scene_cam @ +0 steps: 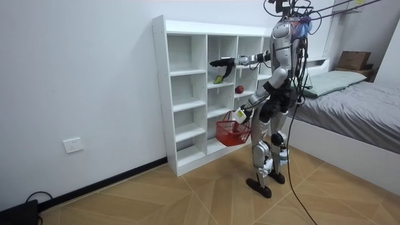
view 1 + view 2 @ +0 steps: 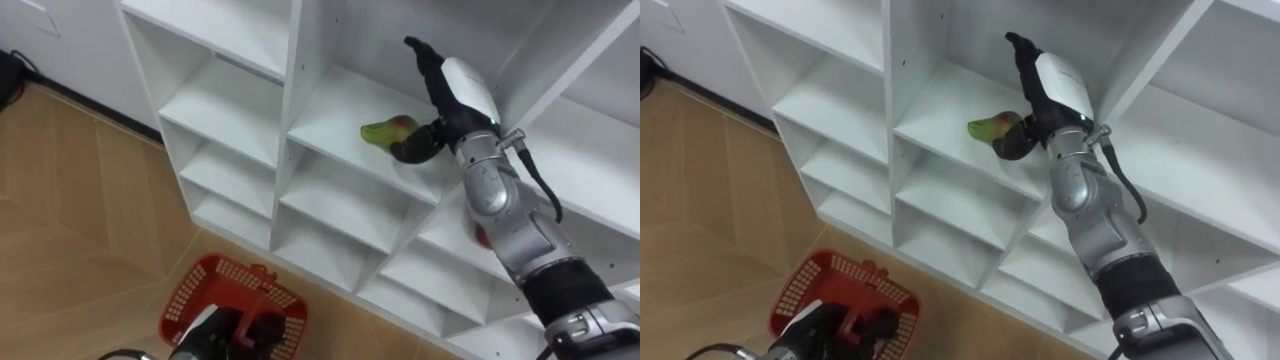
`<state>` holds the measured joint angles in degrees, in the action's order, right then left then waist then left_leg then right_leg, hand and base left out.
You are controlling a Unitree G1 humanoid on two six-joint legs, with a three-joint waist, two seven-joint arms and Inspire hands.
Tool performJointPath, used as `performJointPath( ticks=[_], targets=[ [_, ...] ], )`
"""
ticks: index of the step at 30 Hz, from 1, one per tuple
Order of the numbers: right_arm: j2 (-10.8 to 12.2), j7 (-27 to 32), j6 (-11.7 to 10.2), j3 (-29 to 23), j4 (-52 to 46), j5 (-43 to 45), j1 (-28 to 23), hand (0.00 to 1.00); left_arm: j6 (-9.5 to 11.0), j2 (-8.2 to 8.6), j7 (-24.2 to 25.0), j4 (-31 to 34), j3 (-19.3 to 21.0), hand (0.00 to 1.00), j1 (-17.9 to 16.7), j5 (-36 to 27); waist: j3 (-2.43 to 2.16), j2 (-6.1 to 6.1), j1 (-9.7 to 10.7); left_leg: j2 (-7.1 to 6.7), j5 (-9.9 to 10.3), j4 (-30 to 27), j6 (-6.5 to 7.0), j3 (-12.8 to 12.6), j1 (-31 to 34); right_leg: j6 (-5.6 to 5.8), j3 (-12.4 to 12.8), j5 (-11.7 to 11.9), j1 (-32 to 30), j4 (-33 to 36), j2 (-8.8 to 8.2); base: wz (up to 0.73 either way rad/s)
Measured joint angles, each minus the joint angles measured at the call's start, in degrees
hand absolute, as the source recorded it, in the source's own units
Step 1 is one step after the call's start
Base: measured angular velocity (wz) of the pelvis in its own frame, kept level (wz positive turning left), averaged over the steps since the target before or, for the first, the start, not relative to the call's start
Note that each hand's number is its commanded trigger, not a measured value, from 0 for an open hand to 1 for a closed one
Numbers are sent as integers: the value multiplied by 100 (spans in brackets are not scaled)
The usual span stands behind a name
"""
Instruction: Collect fruits from the closet
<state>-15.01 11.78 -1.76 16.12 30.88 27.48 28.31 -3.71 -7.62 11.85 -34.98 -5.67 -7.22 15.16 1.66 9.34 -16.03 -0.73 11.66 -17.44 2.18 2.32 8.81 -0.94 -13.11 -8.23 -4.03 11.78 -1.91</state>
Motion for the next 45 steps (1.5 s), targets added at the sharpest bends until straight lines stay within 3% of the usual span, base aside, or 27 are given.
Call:
performJointPath(
  ticks=[7, 20, 26, 29, 33, 45],
  targets=[
    [0, -116, 0, 9, 124, 0, 0, 0, 1, -1, -43, -34, -12, 100, 2, -224, 79, 51, -1, -1, 1, -16, 0, 11, 23, 0, -61, 0, -19, -1, -1, 0],
    [1, -259, -6, 15, 216, 0, 0, 0, 4, 0, -123, -99, -23, 100, 12, -449, 77, 54, -2, -2, 1, -24, 1, 20, 101, 0, -112, 0, -88, -2, -9, 1],
    [12, -226, -12, 17, 447, 0, 0, 0, 14, -2, -176, -285, -99, 100, 77, -684, 94, 0, -22, -19, 1, -64, 1, 92, 171, 1, -137, 0, -112, -5, -11, 6],
    [10, -118, -100, 2, 454, 36, 69, 0, 30, 19, -171, -320, -110, 100, 107, -679, 101, -70, -15, -19, -2, -71, 2, 101, 283, 0, -134, 0, -216, 13, -7, 0],
    [10, 9, -243, 4, 522, 89, 90, 0, 36, 33, -160, -353, -126, 100, 168, -669, 70, -177, -2, -22, -21, -98, 6, 102, 322, 0, -124, 0, -277, 51, -11, 0],
    [9, 319, -445, 5, 675, 161, 178, 0, 129, 19, -273, -693, -131, 100, 384, -670, 68, -179, 8, -30, -83, -63, 2, 106, 506, -16, -121, 11, -506, 131, -11, 0]
  ],
)
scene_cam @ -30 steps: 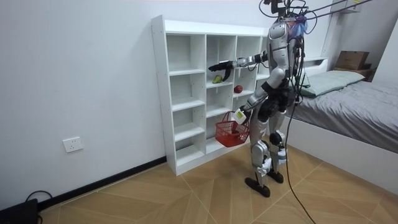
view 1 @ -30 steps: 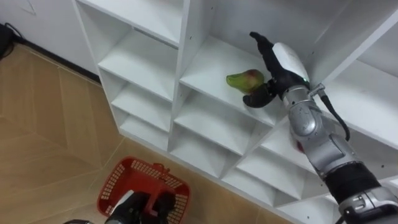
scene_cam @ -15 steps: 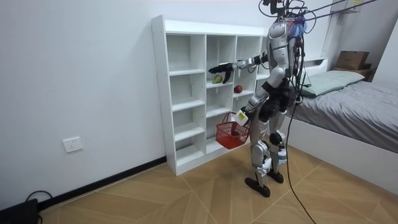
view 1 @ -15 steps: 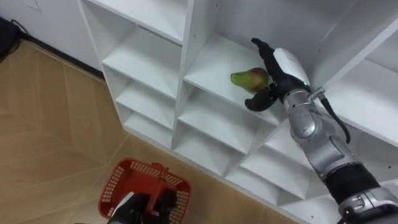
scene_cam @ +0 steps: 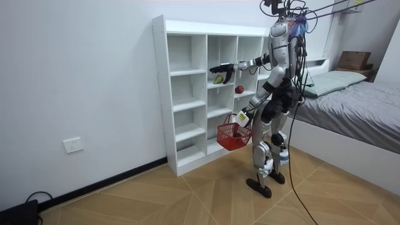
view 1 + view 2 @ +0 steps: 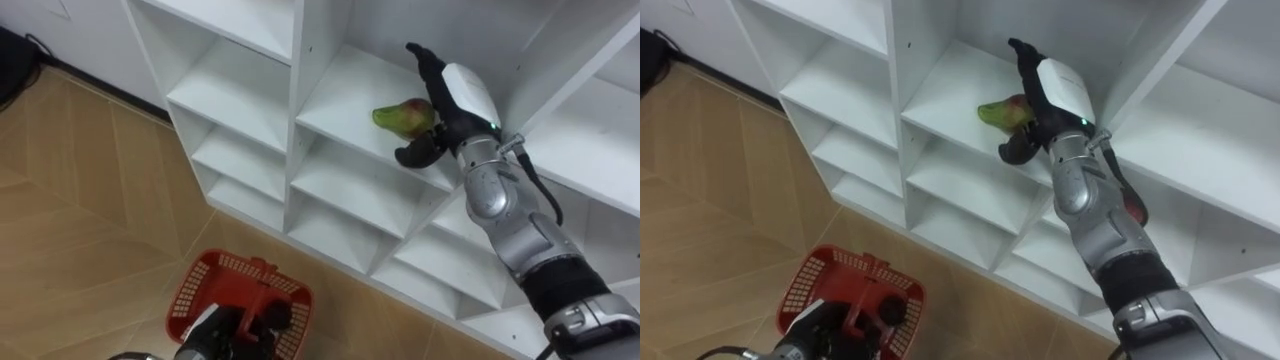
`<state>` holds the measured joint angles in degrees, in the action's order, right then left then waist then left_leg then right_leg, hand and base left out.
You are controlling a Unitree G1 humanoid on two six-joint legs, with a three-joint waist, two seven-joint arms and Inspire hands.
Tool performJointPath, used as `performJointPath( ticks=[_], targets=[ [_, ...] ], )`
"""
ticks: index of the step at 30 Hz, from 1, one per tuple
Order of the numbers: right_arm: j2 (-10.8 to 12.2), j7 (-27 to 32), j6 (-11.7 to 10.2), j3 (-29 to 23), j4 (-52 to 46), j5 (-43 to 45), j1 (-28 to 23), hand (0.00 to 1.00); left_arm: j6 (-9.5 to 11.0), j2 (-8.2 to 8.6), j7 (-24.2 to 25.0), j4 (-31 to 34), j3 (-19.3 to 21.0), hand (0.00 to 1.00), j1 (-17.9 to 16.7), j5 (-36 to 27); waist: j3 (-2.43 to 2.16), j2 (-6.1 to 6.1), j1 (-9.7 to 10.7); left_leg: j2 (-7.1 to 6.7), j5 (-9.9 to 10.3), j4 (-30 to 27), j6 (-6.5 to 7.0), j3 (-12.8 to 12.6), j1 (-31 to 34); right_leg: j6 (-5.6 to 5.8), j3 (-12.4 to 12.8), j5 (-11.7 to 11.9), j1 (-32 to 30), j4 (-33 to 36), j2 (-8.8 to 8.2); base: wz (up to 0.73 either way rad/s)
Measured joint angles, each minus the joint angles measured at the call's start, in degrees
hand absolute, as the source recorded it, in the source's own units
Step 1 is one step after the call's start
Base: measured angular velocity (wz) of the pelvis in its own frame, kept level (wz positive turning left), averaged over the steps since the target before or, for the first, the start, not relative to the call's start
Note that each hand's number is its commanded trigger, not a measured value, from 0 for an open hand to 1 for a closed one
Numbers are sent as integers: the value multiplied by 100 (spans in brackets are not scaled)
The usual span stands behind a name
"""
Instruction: Collect fruits from the closet
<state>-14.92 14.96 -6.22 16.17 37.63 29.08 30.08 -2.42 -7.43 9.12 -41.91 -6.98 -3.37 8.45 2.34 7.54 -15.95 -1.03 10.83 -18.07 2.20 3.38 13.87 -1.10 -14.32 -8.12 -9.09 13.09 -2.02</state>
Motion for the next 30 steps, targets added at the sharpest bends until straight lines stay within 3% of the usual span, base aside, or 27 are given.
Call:
performJointPath(
  ticks=[8, 9, 10, 11, 12, 14, 30],
  targets=[
    [-1, 78, -120, 0, 35, 43, 3, 0, 37, 3, -98, -16, -5, 100, 13, 0, -1, -3, 5, 0, -17, 33, -5, -3, 10, -4, -15, 2, -37, 6, -29, 0],
    [-5, 80, -142, 0, 44, 43, 7, 7, 42, 2, -117, -63, -9, 100, 40, -1, -2, -3, 6, 0, -25, 34, -5, -6, 9, -4, -22, 2, -47, 20, -40, 0],
    [-6, 80, -153, 1, 63, 43, 23, 18, 48, -1, -122, -138, -12, 100, 86, -1, -2, -3, 7, -1, -44, 38, -5, -11, 7, -4, -24, 2, -74, 52, -48, 0],
    [-6, 80, -169, 1, 85, 47, 38, 51, 50, -3, -123, -170, -14, 100, 108, -1, -2, -3, 8, -3, -51, 47, -4, -15, 8, -4, -27, 2, -89, 62, -53, 0],
    [-6, 79, -200, 3, 134, 47, 80, 62, 58, -4, -137, -215, -20, 100, 138, -1, -2, -3, 9, -7, -63, 55, -3, -22, 22, -4, -31, 2, -109, 65, -61, 0],
    [-7, 79, -226, 3, 202, 47, 147, 100, 90, -4, -158, -221, -22, 100, 148, 0, -2, -2, 26, -19, -90, 68, -1, -21, 54, -4, -53, 2, -147, 72, -76, 0],
    [-15, -202, -261, 43, 741, -15, 309, 100, 246, -21, -230, -322, -242, 100, 197, 0, 3, 11, 13, -78, -209, 143, 33, -23, 157, -9, -150, 8, -307, 175, -174, 0]
  ],
)
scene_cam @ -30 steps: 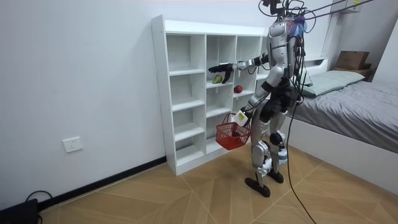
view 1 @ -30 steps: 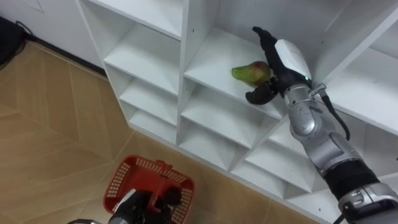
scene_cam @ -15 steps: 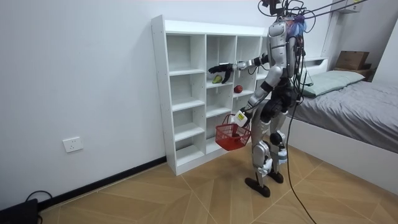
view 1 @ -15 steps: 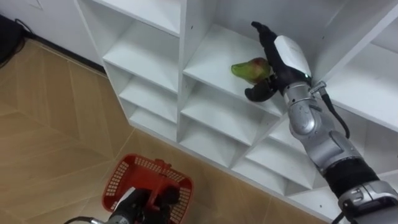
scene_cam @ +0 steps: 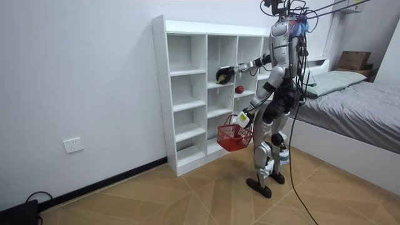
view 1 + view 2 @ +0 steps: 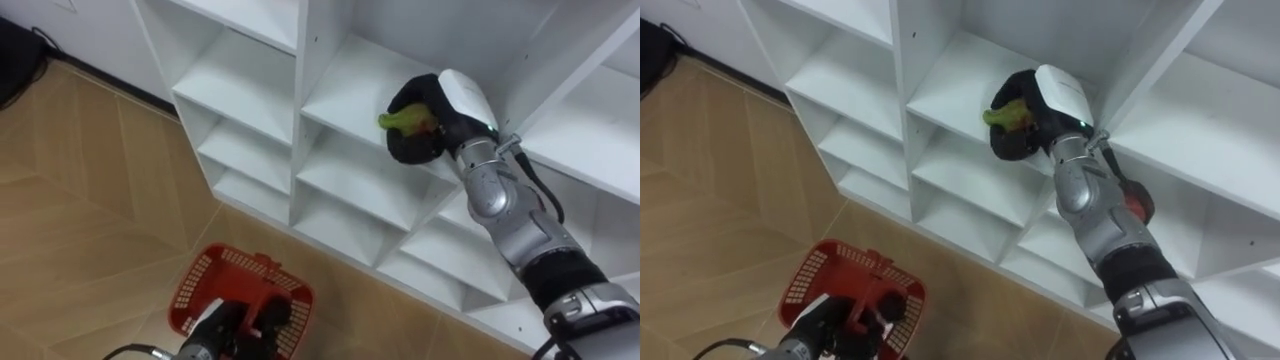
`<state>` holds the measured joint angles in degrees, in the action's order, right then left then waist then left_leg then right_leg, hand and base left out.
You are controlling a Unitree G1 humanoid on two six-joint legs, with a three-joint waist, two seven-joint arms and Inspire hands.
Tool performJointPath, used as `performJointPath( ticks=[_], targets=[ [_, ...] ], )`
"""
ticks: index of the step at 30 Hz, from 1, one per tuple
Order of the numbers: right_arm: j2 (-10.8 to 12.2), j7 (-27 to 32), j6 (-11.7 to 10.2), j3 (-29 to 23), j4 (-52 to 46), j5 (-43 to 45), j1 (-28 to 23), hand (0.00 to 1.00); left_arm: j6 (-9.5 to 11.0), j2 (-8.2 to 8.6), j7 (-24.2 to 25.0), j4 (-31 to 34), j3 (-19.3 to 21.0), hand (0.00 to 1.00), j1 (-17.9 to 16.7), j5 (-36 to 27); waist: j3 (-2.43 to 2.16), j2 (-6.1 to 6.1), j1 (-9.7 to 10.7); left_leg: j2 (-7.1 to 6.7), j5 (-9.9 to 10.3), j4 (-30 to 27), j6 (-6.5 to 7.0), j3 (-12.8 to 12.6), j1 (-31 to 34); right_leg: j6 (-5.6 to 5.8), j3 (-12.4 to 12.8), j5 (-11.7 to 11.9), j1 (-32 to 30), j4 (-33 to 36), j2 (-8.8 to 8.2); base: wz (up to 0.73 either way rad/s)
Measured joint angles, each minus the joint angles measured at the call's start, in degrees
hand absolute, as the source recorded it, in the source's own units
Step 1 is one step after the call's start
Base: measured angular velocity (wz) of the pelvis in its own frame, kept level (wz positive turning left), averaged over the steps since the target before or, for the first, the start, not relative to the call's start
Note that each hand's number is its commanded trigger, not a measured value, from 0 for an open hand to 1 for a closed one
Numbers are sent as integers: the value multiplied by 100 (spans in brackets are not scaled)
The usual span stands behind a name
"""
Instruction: Collect fruits from the closet
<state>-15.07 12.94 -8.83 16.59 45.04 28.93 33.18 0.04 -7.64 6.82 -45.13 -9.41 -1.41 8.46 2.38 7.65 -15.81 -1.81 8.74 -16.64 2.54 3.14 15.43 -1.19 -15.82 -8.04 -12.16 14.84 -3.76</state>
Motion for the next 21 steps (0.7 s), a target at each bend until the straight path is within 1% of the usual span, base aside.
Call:
performJointPath(
  ticks=[3, 12, 18, 21],
  targets=[
    [-1, -26, 4, -11, 10, -63, 33, 100, 29, 12, -1, -2, -1, 100, 9, 0, 3, 2, 5, 1, 0, 10, 0, -4, 2, 0, -2, 0, -4, -6, 1, 0],
    [-17, -234, -13, -113, -21, -157, 79, 100, 29, 14, -3, -2, 15, 100, 76, 0, 12, 16, 15, 1, 0, 34, 0, -4, 30, 0, -5, 0, -33, -19, 5, 0],
    [-19, -330, -60, -109, -20, -155, 164, 100, 30, 14, -6, -42, 15, 100, 103, 0, 18, 20, 104, 1, -1, 32, -2, -8, 93, 0, -5, 0, -93, -17, 6, 0],
    [-19, -334, -66, -110, -22, -158, 178, 100, 29, 11, -5, -54, 16, 100, 129, 1, 34, 26, 116, 1, -1, 34, -2, -4, 94, 0, -8, 0, -94, -18, 6, 0]
  ],
)
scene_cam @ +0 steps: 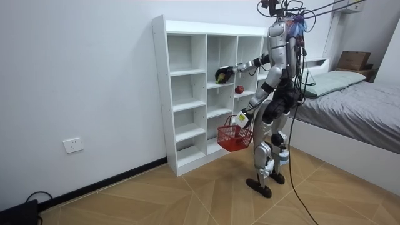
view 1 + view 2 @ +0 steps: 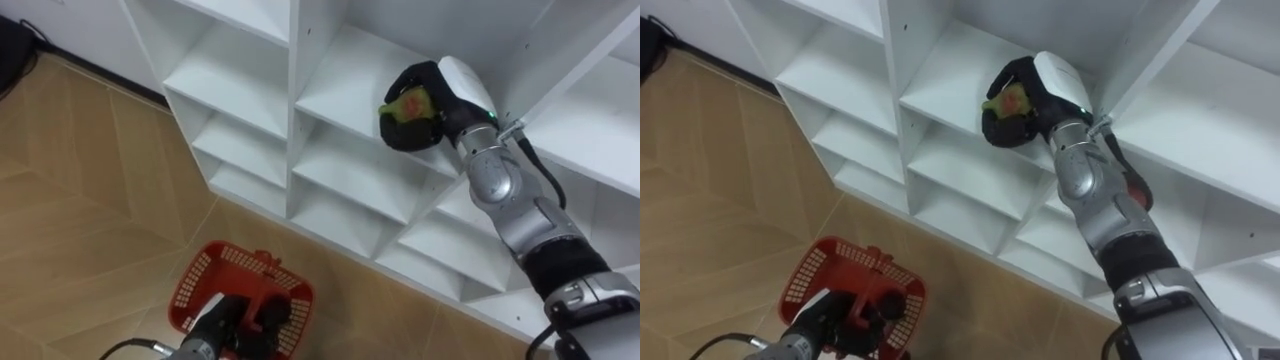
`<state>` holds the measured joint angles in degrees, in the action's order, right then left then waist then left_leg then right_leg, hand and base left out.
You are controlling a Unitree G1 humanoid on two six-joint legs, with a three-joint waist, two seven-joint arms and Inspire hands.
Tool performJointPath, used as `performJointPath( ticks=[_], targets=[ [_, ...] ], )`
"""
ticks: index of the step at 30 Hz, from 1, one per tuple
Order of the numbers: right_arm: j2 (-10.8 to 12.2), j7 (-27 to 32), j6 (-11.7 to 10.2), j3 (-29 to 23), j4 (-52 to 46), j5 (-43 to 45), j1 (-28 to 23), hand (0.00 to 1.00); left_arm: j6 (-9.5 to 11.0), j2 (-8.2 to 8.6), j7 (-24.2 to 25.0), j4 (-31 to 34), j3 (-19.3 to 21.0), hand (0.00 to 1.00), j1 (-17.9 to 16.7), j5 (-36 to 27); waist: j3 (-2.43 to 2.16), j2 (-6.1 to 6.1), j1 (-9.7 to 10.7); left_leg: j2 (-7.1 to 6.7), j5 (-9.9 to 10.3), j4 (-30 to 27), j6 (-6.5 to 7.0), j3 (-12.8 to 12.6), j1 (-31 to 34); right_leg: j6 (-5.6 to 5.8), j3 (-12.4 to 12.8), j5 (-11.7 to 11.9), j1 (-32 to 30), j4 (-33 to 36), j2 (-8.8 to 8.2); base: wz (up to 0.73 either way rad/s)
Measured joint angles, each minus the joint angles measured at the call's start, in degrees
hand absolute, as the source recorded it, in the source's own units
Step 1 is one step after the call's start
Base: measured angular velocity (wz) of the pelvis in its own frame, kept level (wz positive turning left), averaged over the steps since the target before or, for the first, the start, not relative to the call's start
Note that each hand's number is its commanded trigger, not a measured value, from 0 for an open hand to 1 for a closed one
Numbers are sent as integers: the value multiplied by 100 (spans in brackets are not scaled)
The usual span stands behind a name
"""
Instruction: Collect fruits from the closet
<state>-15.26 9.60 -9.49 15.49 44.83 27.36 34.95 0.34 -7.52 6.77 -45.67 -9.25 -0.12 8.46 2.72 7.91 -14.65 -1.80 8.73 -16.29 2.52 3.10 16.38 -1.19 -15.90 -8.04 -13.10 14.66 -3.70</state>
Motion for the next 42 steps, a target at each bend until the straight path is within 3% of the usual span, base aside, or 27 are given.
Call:
performJointPath(
  ticks=[15, 24, 30, 35, 38, 42],
  targets=[
    [4, 93, -42, 130, -195, -29, -9, 100, 4, 0, 14, 21, -4, 100, 188, 3, -6, 15, -2, 10, -45, 86, -3, -114, 8, -4, 148, 13, -121, 10, 5, -4],
    [47, -94, 135, 137, -379, -34, -80, 100, 5, -8, -52, 72, 6, 100, 289, -2, -13, 7, 29, 18, -44, 99, -1, -162, -154, 4, 154, 22, 57, -27, 12, 0],
    [60, -519, 172, 129, -1482, -284, -564, 100, 5, 19, -134, 19, -15, 100, 294, -37, -23, -10, 213, 32, -40, 157, -1, -217, -431, 11, 213, 29, 321, -113, 38, -4],
    [93, -956, 198, 176, -2233, -685, -1155, 100, 5, 77, -122, 69, -23, 100, 281, -129, -72, -63, 214, 80, -22, 292, 10, -474, -753, 22, 465, 58, 483, -109, 80, -27],
    [92, -1130, 211, 182, -2890, -748, -1550, 100, 5, 94, -163, 369, -23, 100, 170, -210, -110, -74, 374, 105, -22, 325, 9, -564, -879, 13, 504, 74, 559, -118, 94, -16],
    [111, -1368, 203, 187, -3631, -799, -2198, 100, 23, 180, -286, 609, -36, 100, -14, -218, -226, -191, 533, 121, -21, 488, 10, -707, -1230, 24, 661, 102, 806, -204, 128, -21]
  ],
)
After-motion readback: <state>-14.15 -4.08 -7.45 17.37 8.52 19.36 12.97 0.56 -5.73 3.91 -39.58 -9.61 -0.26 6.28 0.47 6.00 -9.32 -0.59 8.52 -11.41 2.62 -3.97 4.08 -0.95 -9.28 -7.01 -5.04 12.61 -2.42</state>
